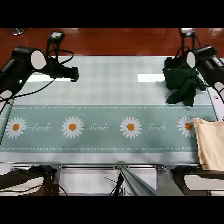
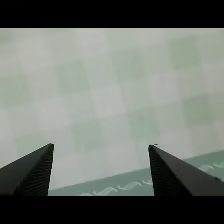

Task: Fold the shirts.

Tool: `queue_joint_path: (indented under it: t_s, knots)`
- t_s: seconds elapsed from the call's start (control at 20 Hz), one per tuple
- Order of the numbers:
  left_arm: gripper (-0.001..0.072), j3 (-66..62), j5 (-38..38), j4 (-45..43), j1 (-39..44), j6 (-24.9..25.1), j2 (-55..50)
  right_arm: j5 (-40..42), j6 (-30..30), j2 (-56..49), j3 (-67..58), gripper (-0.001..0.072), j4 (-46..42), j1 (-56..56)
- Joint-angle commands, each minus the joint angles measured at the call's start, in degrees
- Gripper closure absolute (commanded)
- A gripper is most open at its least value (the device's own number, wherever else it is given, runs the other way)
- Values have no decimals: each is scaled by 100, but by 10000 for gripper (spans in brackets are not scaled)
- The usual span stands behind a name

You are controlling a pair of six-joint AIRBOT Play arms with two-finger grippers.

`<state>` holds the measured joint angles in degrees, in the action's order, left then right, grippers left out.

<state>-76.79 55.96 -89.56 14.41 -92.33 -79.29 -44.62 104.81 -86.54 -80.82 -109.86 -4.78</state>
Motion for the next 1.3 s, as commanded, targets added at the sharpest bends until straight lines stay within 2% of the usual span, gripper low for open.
queue_joint_path:
  t_s: [0.0,0.15,0.25,0.35,0.4,0.5,0.6,0.75,1.0,1.25]
  knots:
    - [2,-2,-282,-518,-313,9,0,820,1084,-245,-7,79,-540,782]
    - [3,-2,-251,-511,-540,9,-2,592,1012,-743,-7,79,610,1432]
    - [3,-2,-2,-514,-651,11,-17,133,361,-1143,-7,80,1624,1727]
    - [3,-2,518,-507,-780,7,-61,-286,57,-1392,-7,104,1958,1875]
    - [3,7,815,-472,-839,7,-83,-514,-35,-1436,-7,187,2006,1902]
    - [3,125,1274,-249,-918,9,-79,-809,-389,-1351,-72,687,2199,1897]
    - [3,413,1554,66,-940,11,2,-1040,-1047,-1099,-398,683,2876,1895]
    - [3,1366,1388,741,-940,166,643,-1143,-1589,-361,-1062,683,3510,1843]
    - [3,2938,850,1355,-940,184,2922,-1108,-2090,1126,-2079,684,3523,1231]
    - [3,3508,857,1467,-940,118,4883,-1123,-2284,2295,-2599,684,3519,332]
